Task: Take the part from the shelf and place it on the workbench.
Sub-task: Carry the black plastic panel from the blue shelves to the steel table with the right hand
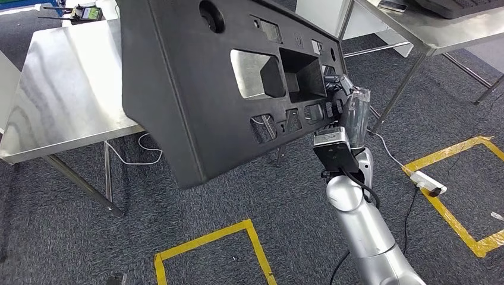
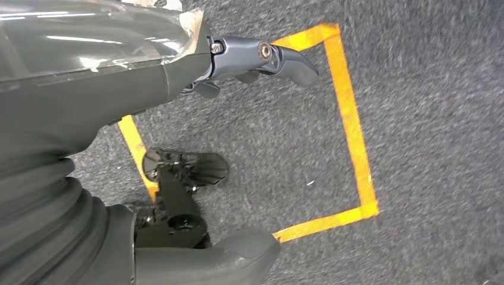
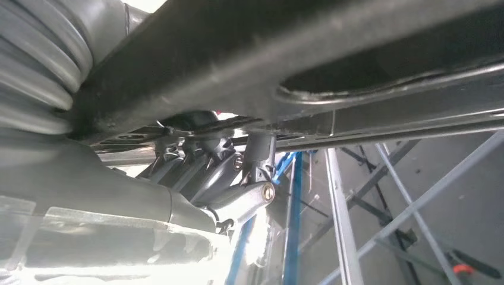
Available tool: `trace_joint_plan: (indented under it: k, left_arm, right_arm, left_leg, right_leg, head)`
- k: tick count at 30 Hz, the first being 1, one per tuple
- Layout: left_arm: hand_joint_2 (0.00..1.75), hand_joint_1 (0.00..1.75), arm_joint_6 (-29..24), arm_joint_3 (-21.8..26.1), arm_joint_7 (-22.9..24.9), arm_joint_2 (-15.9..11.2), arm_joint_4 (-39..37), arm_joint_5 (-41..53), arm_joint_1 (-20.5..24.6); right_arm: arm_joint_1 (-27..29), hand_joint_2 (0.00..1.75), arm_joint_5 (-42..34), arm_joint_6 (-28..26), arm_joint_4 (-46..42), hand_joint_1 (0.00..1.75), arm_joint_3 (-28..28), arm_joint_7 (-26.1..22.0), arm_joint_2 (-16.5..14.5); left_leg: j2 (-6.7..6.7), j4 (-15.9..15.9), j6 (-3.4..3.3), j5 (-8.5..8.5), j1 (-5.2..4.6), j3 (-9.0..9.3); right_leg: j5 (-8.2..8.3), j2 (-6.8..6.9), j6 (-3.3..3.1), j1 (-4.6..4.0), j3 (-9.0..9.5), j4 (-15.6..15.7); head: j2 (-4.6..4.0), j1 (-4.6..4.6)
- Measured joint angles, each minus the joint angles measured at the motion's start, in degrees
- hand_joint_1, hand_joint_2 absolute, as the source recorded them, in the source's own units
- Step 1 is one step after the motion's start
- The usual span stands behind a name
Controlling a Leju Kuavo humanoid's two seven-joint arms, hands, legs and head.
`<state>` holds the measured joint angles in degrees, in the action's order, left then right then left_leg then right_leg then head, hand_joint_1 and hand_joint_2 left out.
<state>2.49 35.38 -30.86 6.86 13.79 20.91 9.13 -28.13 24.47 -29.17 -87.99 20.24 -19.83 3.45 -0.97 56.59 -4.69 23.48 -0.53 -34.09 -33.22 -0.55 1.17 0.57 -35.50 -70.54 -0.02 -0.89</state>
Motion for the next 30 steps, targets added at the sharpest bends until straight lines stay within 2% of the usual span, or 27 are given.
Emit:
trace_joint_plan:
  k: [1, 3, 5, 6, 7, 8, 9, 10, 12, 15, 16, 17, 18, 20, 21, 22, 23, 24, 26, 27, 28, 30]
  left_arm:
    - [1.75, 0.00, -0.02, 0.03, 0.00, 0.00, 0.00, -0.03, -0.01]
    - [1.75, 0.00, -0.02, 0.06, 0.00, 0.00, 0.00, -0.04, -0.01]
    - [1.75, 0.00, -0.07, 0.28, -0.01, 0.02, 0.00, -0.33, -0.14]
    - [1.75, 0.00, -0.11, 0.48, -0.02, 0.05, -0.01, -0.58, -0.26]
    - [1.75, 0.00, -0.15, 0.69, -0.05, 0.09, -0.03, -0.82, -0.40]
    - [1.75, 0.00, -0.18, 0.84, -0.11, 0.13, -0.04, -1.03, -0.53]
    - [1.75, 0.00, -0.20, 0.97, -0.16, 0.14, -0.06, -1.17, -0.57]
    - [1.75, 0.00, -0.22, 1.08, -0.23, 0.04, -0.03, -1.33, -0.58]
    - [1.75, 0.00, -0.28, 1.33, -0.39, -0.01, 0.01, -1.76, -0.51]
    - [1.75, 0.00, -0.39, 2.00, -0.66, 0.02, 0.02, -2.29, -0.46]
    - [1.75, 0.00, -0.48, 2.18, -0.70, 0.02, 0.02, -2.42, -0.51]
    - [1.75, 0.00, -0.56, 2.27, -0.72, -0.01, 0.02, -2.56, -0.56]
    - [1.75, 0.00, -0.66, 2.31, -0.72, -0.03, 0.02, -2.68, -0.59]
    - [1.75, 0.00, -0.78, 2.41, -0.72, -0.13, 0.03, -2.83, -0.54]
    - [1.75, 0.00, -0.81, 2.49, -0.72, -0.17, 0.03, -2.85, -0.44]
    - [1.75, 0.00, -0.83, 2.57, -0.72, -0.20, 0.04, -2.85, -0.33]
    - [1.75, 0.00, -0.83, 2.64, -0.73, -0.22, 0.04, -2.87, -0.23]
    - [1.75, 0.00, -0.84, 2.72, -0.73, -0.23, 0.05, -2.88, -0.18]
    - [1.75, 0.00, -0.88, 2.89, -0.73, -0.20, 0.06, -2.90, -0.23]
    - [1.75, 0.00, -0.91, 3.00, -0.71, -0.17, 0.06, -2.89, -0.22]
    - [1.75, 0.00, -0.98, 3.10, -0.68, -0.14, 0.07, -2.88, -0.19]
    - [1.75, 0.00, -1.18, 3.19, -0.56, -0.14, 0.07, -2.85, -0.11]
  right_arm:
    - [0.07, 1.75, -0.01, 0.01, 0.01, 1.75, 0.00, -0.03, 0.00]
    - [0.12, 1.75, -0.01, 0.01, 0.01, 1.75, 0.00, -0.04, 0.00]
    - [0.22, 1.75, -0.43, 0.24, 0.15, 1.75, -0.02, -0.25, 0.04]
    - [0.25, 1.75, -0.92, 0.51, 0.37, 1.75, -0.09, -0.47, 0.11]
    - [0.24, 1.75, -1.43, 0.84, 0.64, 1.75, -0.15, -0.72, 0.15]
    - [0.16, 1.75, -1.86, 1.11, 0.91, 1.75, -0.25, -0.92, 0.21]
    - [0.04, 1.75, -2.06, 1.28, 1.13, 1.75, -0.33, -1.00, 0.22]
    - [-0.10, 1.75, -2.10, 1.35, 1.22, 1.75, -0.36, -1.02, 0.19]
    - [-0.51, 1.75, -2.06, 1.37, 1.35, 1.75, -0.39, -1.03, -0.01]
    - [-1.20, 1.75, -1.49, 1.32, 1.76, 1.75, -0.38, -1.01, -0.73]
    - [-1.33, 1.75, -1.30, 1.31, 1.97, 1.75, -0.37, -0.96, -0.91]
    - [-1.41, 1.75, -1.16, 1.30, 2.21, 1.75, -0.35, -0.91, -1.10]
    - [-1.48, 1.75, -1.05, 1.30, 2.45, 1.75, -0.33, -0.86, -1.27]
    - [-1.72, 1.75, -0.90, 1.30, 2.92, 1.75, -0.28, -0.83, -1.68]
    - [-1.89, 1.75, -0.87, 1.30, 3.10, 1.75, -0.27, -0.83, -1.83]
    - [-2.04, 1.75, -0.87, 1.30, 3.26, 1.75, -0.26, -0.83, -1.93]
    - [-2.13, 1.75, -0.89, 1.30, 3.39, 1.75, -0.25, -0.83, -1.99]
    - [-2.22, 1.75, -0.89, 1.30, 3.50, 1.75, -0.24, -0.83, -2.02]
    - [-2.32, 1.75, -0.74, 1.28, 3.63, 1.75, -0.25, -0.81, -2.09]
    - [-2.37, 1.75, -0.58, 1.26, 3.65, 1.75, -0.30, -0.81, -2.10]
    - [-2.36, 1.75, -0.37, 1.24, 3.66, 1.75, -0.35, -0.81, -2.12]
    - [-1.98, 1.75, 0.06, 1.21, 3.74, 1.75, -0.45, -0.82, -2.11]
  left_leg:
    - [-0.03, 0.00, -0.05, 0.16, -0.01, 0.09]
    - [-0.06, 0.00, -0.05, 0.25, -0.01, 0.14]
    - [-0.25, 0.02, 0.05, 0.79, -0.01, 0.70]
    - [-0.43, 0.16, 0.33, 1.73, -0.11, 1.64]
    - [-0.62, 0.27, 0.80, 2.86, -0.21, 2.64]
    - [-0.76, 0.58, 1.29, 3.83, -0.31, 3.57]
    - [-0.80, 0.95, 1.75, 4.57, -0.40, 4.20]
    - [-0.77, 1.46, 2.07, 4.85, -0.38, 4.17]
    - [-0.36, 4.44, 2.69, 5.52, -0.19, 2.61]
    - [0.37, 13.15, 3.94, 8.67, 0.64, -3.69]
    - [0.52, 14.81, 4.19, 9.16, 0.86, -5.51]
    - [0.66, 14.81, 4.30, 8.56, 1.00, -6.53]
    - [0.81, 12.93, 4.27, 6.68, 1.08, -6.50]
    - [1.82, 5.93, 3.90, 1.48, 0.95, -4.39]
    - [2.52, 3.07, 3.61, 0.22, 0.62, -3.45]
    - [3.08, 1.41, 3.24, -0.35, 0.29, -2.81]
    - [3.27, 1.09, 2.90, -0.04, -0.05, -2.66]
    - [3.01, 0.95, 2.58, 0.06, -0.26, -2.58]
    - [2.15, 0.39, 1.90, -0.51, 0.00, -1.84]
    - [1.79, 0.06, 1.61, -0.68, 0.14, -1.48]
    - [1.41, -0.22, 1.31, -0.81, 0.27, -1.14]
    - [0.52, -0.25, 0.96, -0.71, 0.19, -1.01]
  right_leg:
    - [-0.60, 0.00, -0.12, 0.02, -1.14, -1.46]
    - [-0.98, 0.00, -0.16, 0.03, -1.75, -2.17]
    - [-1.27, 0.01, 0.15, 0.06, -3.05, -2.03]
    - [1.46, 0.10, 0.85, 0.07, -3.12, 1.80]
    - [4.31, 0.21, 1.00, -0.06, -2.81, 5.66]
    - [7.38, 0.32, 0.84, -0.11, -1.99, 9.85]
    - [10.01, 0.42, 0.37, -0.07, -0.96, 13.04]
    - [10.00, 0.43, -0.57, 0.09, -0.35, 13.05]
    - [9.68, 0.49, -1.34, 0.61, 0.45, 13.15]
    - [8.96, 0.57, -1.84, 0.64, 1.15, 13.16]
    - [8.66, 0.59, -1.87, 0.60, 1.39, 13.15]
    - [8.31, 0.66, -1.86, 0.57, 1.74, 13.14]
    - [7.94, 0.79, -1.80, 0.55, 2.21, 13.14]
    - [7.15, 1.24, -1.55, 0.53, 3.35, 13.24]
    - [6.86, 1.53, -1.40, 0.45, 3.76, 13.32]
    - [6.60, 1.85, -1.15, 0.35, 4.02, 13.41]
    - [6.37, 2.22, -0.85, 0.23, 4.18, 13.51]
    - [6.14, 2.63, -0.51, 0.10, 4.30, 13.59]
    - [5.34, 2.97, 0.10, -0.18, 4.27, 13.05]
    - [4.56, 2.67, 0.13, -0.25, 3.67, 11.63]
    - [3.36, 2.17, 0.01, -0.24, 2.36, 8.96]
    - [0.68, 1.28, -0.35, -0.04, -1.79, 1.31]
  head:
    - [0.00, -0.02]
    - [0.00, -0.01]
    - [0.00, 0.03]
    - [0.00, 0.06]
    - [0.01, 0.02]
    - [0.01, 0.04]
    - [0.01, 0.03]
    - [0.02, 0.04]
    - [0.01, -0.15]
    - [0.00, -0.60]
    - [0.00, -0.58]
    - [0.01, -0.60]
    - [0.01, -0.60]
    - [0.02, -0.56]
    - [0.01, -0.56]
    - [0.01, -0.54]
    - [0.01, -0.50]
    - [0.01, -0.51]
    - [0.01, -0.45]
    - [0.01, -0.41]
    - [0.01, -0.34]
    - [0.01, -0.21]
